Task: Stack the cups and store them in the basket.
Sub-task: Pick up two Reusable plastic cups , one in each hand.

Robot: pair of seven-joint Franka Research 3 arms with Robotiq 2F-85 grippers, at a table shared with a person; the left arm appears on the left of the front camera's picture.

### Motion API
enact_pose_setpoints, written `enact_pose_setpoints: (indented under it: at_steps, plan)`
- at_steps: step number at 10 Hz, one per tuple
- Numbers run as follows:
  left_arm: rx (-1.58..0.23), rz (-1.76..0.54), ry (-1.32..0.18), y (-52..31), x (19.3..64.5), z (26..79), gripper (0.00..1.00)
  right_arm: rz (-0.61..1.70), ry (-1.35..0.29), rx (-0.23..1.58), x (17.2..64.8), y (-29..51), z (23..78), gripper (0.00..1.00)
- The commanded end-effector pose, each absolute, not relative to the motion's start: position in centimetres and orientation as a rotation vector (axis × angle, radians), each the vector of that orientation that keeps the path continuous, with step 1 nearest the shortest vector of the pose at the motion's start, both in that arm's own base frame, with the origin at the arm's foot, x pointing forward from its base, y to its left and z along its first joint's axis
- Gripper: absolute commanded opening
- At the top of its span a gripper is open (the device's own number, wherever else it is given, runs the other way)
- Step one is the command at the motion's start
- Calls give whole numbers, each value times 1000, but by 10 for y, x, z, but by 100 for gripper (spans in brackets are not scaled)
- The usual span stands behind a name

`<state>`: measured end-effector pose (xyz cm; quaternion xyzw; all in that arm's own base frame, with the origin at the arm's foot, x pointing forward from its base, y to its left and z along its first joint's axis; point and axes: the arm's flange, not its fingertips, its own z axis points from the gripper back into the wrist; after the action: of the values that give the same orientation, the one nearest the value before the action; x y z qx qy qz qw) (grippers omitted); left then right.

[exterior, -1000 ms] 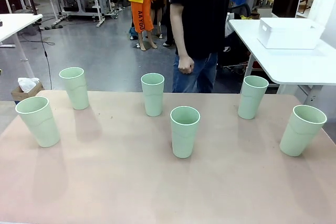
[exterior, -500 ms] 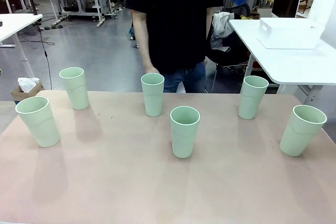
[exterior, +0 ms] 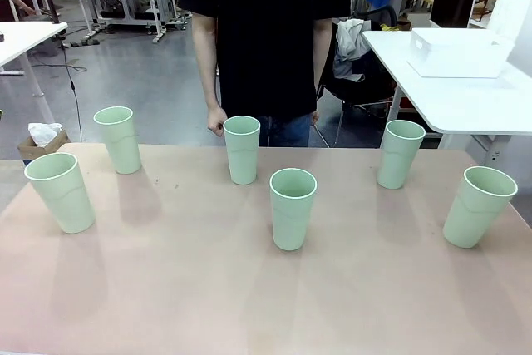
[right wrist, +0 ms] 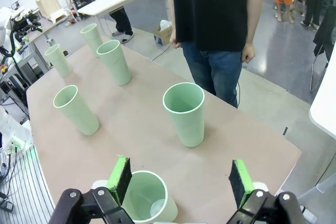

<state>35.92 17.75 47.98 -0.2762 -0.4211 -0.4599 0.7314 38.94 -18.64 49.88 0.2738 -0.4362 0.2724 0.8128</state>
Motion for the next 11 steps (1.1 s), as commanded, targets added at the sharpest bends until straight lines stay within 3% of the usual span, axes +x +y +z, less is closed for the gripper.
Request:
enact_pose_setpoints:
  at_steps: [1,11]
  plan:
    - [-607,-1020,-928,178,358,481,100,587,-932,587,389,-186,500,100]
    - [-607,-1020,-928,178,358,481,100,587,-932,587,389,-186,500,100]
